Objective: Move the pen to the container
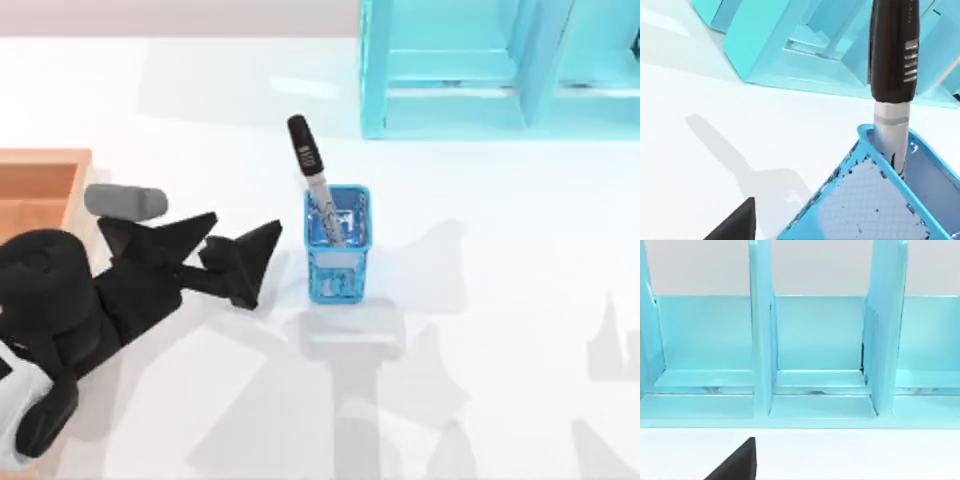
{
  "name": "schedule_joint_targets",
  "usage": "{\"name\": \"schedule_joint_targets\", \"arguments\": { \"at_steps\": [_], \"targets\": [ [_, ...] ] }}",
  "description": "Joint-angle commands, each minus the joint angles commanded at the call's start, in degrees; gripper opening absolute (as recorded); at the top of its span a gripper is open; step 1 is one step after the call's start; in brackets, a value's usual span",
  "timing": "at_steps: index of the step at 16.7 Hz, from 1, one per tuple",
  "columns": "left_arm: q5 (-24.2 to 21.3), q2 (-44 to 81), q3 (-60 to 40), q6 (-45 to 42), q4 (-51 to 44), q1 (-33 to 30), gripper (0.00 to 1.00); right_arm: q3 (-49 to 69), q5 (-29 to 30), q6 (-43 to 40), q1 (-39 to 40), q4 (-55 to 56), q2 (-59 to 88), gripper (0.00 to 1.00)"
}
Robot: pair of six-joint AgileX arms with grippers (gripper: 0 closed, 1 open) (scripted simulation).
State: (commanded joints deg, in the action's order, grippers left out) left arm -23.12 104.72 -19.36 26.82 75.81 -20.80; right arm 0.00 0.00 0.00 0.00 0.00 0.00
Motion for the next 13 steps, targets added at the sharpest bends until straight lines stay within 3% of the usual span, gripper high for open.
{"name": "schedule_joint_targets", "arguments": {
  "at_steps": [4, 13],
  "targets": [
    [-2.0, 7.8, -1.9, 2.6, 6.2, -1.7, 1.00, 0.0, 0.0, 0.0, 0.0, 0.0, 0.0, 1.00],
    [-1.0, 10.5, -5.9, 3.0, 4.9, -3.1, 1.00, 0.0, 0.0, 0.0, 0.0, 0.0, 0.0, 1.00]
  ]
}}
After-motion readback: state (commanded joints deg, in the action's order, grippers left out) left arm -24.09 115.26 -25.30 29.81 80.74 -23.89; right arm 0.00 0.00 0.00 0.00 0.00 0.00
